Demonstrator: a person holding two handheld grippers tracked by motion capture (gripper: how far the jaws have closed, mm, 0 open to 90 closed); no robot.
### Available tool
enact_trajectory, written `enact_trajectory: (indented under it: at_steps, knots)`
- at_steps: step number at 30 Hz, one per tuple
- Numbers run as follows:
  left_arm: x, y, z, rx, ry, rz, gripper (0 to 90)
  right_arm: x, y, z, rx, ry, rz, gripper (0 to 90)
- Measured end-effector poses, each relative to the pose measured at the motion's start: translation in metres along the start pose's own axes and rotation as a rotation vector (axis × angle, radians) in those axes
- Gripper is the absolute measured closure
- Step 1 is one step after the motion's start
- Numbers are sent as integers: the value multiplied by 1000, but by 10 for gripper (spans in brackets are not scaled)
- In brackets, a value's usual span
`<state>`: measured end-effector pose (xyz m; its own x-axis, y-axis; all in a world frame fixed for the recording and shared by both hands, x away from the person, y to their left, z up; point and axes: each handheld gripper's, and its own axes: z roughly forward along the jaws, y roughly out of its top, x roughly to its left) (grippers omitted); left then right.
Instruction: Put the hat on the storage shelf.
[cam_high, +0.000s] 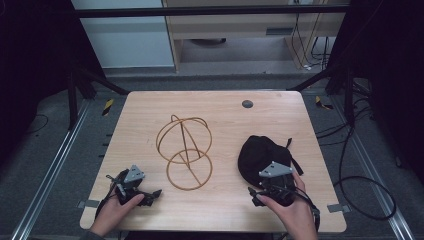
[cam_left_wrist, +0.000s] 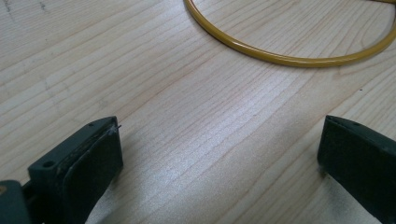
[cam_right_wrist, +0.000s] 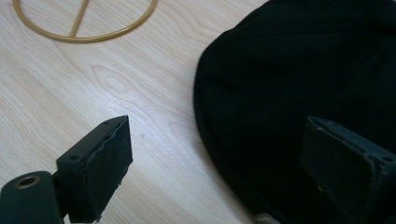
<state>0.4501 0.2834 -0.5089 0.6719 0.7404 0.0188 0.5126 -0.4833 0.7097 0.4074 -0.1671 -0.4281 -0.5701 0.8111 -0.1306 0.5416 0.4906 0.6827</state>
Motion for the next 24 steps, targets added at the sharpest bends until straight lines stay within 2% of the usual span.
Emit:
enact_trajectory:
  at_steps: [5,7,8,13,15,16,19,22,24]
  knots:
    - [-1,0,0,0,3,-3,0,-14,15,-16,39,-13,-42,129]
    - [-1,0,0,0,3,-4,0,-16,17,-17,43,-12,-41,128]
    - [-1,0,0,1,2,-3,0,-23,22,-19,61,-17,-50,129]
    - [-1,0,-1,1,2,-3,0,-33,30,-23,90,-13,-62,132]
    - [-1,-1,-1,0,1,-4,0,-43,34,-25,119,-1,-43,126]
    - [-1,-1,-1,0,1,-4,0,-43,34,-25,119,-1,-43,126]
    - [-1,-1,-1,0,1,-3,0,-53,39,-27,146,-2,-59,128]
    - [-2,-1,-1,1,0,-2,0,-60,46,-27,148,8,-88,176]
    - [-2,-2,-2,1,1,-1,0,-68,56,-25,176,5,-93,193]
